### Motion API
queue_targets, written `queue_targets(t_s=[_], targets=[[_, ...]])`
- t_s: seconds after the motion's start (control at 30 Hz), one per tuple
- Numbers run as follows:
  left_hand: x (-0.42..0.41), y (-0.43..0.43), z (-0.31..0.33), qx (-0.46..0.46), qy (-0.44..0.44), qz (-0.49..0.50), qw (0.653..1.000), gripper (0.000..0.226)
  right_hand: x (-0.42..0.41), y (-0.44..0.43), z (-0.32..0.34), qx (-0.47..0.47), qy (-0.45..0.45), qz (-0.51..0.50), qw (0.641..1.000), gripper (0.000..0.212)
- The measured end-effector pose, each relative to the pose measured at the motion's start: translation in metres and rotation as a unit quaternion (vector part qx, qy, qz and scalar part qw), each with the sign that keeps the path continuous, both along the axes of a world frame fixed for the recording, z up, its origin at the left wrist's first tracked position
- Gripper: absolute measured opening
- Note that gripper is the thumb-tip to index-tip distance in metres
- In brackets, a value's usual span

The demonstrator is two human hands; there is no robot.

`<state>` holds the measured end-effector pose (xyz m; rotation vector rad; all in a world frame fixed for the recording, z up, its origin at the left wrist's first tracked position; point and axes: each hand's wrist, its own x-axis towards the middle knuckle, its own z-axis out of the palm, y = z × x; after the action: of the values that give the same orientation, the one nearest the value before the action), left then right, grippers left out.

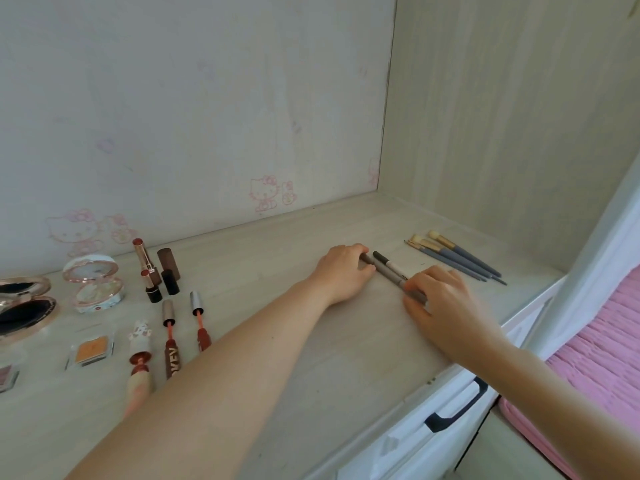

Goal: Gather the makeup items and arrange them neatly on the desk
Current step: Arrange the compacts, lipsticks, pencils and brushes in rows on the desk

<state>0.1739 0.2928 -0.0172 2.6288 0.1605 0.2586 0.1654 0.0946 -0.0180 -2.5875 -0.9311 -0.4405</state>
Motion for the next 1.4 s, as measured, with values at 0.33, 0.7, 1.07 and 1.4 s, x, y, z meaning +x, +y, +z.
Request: queue_targets(t_s=[0.33,0.7,1.07,1.4], targets=[[-0.021,0.007,0.007,0.108,-0.019,-0.032,0.993,0.04,0.008,0.002,-0.001,0.018,0.009,-0.002,1.0,0.023],[-0.025,0.008,0.009,0.141,-0.043,-0.055,0.988,0.031,0.011,0.002,-0.002,0.009,-0.005,-0.013,1.0,0.018],[-0.081,0.037,0.039,0.061,-0.082,-0.071,0.992,0.015,-0.015,0.007,0.025,0.096,0.001,0.043,0.994,0.012],[-0.187,0.091,0.064,-0.078,-0.098,-0.018,0.992,0.012,-0.074,0.057,0.041,0.107,0.004,0.134,0.985,0.015]])
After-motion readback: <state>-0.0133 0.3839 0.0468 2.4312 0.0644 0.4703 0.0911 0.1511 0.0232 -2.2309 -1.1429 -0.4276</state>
